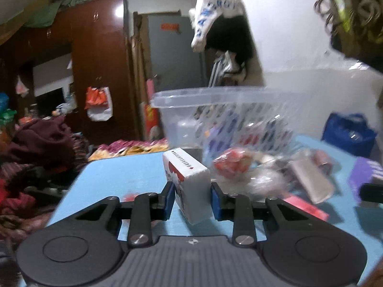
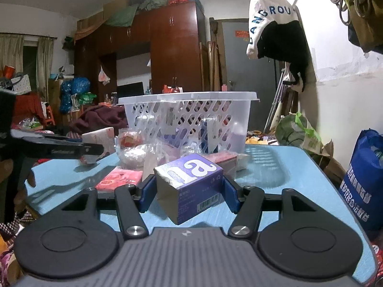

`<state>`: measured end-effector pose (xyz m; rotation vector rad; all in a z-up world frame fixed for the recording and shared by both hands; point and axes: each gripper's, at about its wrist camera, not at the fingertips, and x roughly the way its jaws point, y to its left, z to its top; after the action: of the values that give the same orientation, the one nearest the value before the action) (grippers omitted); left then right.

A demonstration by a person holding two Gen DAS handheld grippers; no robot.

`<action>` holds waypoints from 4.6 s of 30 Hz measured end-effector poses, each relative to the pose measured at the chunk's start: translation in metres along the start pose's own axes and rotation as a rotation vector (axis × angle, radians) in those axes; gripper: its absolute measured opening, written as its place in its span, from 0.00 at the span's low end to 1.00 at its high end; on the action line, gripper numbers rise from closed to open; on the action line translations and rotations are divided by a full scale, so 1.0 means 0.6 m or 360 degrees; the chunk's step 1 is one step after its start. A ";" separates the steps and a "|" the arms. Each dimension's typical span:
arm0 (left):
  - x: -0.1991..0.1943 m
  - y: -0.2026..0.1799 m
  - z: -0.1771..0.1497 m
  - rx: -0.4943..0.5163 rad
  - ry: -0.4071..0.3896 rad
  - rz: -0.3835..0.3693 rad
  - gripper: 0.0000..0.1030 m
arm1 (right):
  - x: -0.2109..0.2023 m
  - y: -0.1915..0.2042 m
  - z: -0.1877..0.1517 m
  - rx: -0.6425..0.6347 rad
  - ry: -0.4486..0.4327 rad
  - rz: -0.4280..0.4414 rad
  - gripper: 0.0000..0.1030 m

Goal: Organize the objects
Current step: 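Grasp the white milk carton with the left tool while the right tool grasps the purple 'ha' box, then drop the milk carton and the 'ha' box into the white basket, then grasp the pink tissue pack with the left tool while the right tool grasps the red pack, then drop the pink tissue pack and the red pack into the white basket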

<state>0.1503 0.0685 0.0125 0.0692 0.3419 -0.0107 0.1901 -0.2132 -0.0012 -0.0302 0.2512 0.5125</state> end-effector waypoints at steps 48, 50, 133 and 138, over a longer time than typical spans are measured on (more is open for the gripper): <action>0.080 0.016 0.187 -0.0391 -0.0239 -0.0299 0.81 | 0.103 -0.029 0.190 -0.0032 -0.0059 0.0041 1.00; 0.033 0.003 0.141 -0.0357 -0.0246 -0.0345 0.87 | 0.083 -0.041 0.150 -0.0038 0.0006 0.0048 1.00; 0.145 0.011 0.232 -0.0333 -0.0101 -0.0372 0.78 | 0.241 -0.034 0.247 -0.0123 0.0012 -0.0068 0.67; 0.178 0.023 0.221 -0.0346 -0.0006 -0.0300 0.98 | 0.215 -0.026 0.233 -0.0073 -0.0052 -0.0098 1.00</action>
<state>0.2956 0.0731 0.1025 -0.1786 0.3434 -0.1601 0.3383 -0.1522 0.1021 -0.0740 0.2058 0.4568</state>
